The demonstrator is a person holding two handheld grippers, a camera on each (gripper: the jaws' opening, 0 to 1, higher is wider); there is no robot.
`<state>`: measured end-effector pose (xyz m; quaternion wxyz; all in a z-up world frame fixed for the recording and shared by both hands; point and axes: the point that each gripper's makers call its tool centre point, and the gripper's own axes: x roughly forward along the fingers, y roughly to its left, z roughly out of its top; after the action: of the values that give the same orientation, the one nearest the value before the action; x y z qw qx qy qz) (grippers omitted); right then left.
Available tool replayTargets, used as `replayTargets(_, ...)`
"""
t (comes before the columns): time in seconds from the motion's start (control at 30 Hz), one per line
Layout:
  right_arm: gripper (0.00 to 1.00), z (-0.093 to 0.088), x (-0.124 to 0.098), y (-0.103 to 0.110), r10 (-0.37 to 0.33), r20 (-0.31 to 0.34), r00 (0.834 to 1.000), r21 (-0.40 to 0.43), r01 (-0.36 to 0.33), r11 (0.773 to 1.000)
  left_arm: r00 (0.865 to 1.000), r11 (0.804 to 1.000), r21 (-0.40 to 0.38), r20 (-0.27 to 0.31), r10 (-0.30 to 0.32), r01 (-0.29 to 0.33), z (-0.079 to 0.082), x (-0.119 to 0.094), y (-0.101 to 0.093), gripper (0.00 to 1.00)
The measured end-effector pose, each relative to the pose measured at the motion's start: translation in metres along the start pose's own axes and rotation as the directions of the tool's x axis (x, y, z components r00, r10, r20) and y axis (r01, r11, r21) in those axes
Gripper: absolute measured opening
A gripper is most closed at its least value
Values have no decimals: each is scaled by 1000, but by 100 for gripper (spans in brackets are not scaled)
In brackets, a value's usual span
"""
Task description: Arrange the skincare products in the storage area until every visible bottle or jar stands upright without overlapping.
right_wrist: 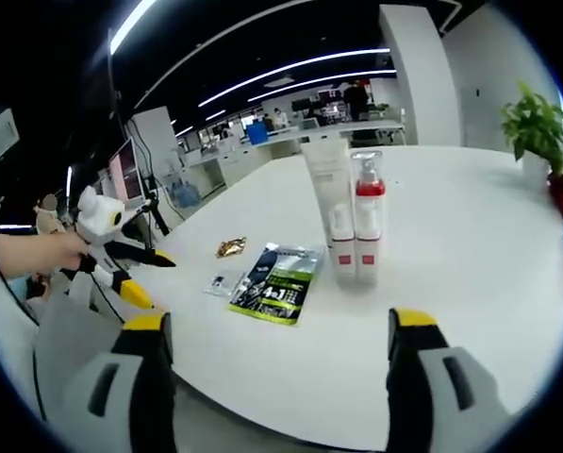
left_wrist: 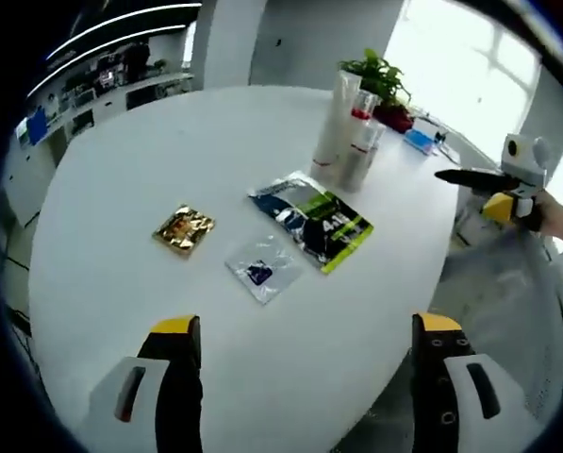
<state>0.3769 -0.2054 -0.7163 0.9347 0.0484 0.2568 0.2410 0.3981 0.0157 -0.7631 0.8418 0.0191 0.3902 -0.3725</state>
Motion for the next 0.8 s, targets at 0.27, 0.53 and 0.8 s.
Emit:
replayTargets(0.27, 95, -2, 1, 0, 0, -12, 1000, -6, 0, 1000, 999, 999, -21, 12, 29, -29, -14, -6, 0, 97)
replayTargets(0.53, 94, -3, 0, -2, -9, -17, 1000, -6, 9, 1000, 995, 996, -50, 68, 70, -67, -15, -15, 4, 97)
replayTargets(0.8, 94, -2, 0, -4, -19, -11, 1000, 7, 19, 1000, 989, 992, -82, 101, 108, -99, -20, -22, 8, 96)
